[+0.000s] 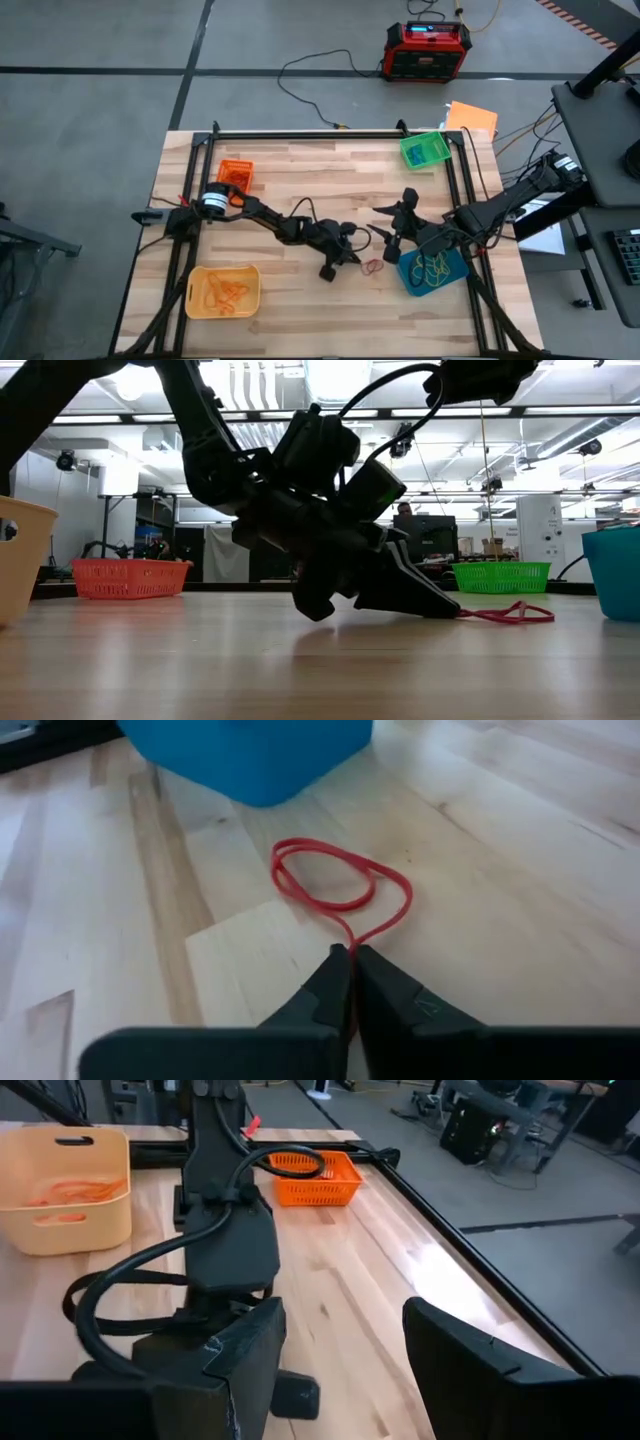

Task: Sort rubber bands into baskets
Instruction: Put the red rubber band into the orange bin

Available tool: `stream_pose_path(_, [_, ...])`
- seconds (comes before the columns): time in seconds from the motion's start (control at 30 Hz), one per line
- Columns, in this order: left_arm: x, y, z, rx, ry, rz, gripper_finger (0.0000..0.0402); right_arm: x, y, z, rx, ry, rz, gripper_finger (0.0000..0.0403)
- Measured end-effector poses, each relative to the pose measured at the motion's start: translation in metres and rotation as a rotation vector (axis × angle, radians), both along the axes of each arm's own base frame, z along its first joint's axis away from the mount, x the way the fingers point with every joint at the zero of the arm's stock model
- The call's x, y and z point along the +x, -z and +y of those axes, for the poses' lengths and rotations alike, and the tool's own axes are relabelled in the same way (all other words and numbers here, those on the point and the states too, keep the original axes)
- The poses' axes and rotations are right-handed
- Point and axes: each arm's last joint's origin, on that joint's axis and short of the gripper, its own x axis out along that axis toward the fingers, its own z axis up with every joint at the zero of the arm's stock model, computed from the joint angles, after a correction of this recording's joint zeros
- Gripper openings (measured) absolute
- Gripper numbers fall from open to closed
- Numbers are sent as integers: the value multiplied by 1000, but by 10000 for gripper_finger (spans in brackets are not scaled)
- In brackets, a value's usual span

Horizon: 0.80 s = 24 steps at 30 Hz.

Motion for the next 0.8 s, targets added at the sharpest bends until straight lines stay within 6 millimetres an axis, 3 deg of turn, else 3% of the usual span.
stream_pose_path(0.17, [-2, -4, 1, 8, -15, -2, 0, -3, 3, -2, 13, 23, 32, 199])
stream_pose_path(0.33, [-18, -22, 6, 45, -45, -17, 0, -7, 1, -5, 4, 97, 24, 199])
stream_pose_path(0.63, [-75, -78, 15, 113, -204, -108, 0, -10, -7, -11, -46, 198, -11, 199])
stream_pose_path(0.8, [-105, -91, 22, 191, -340, -84, 0, -6, -5, -15, -41, 224, -11, 199])
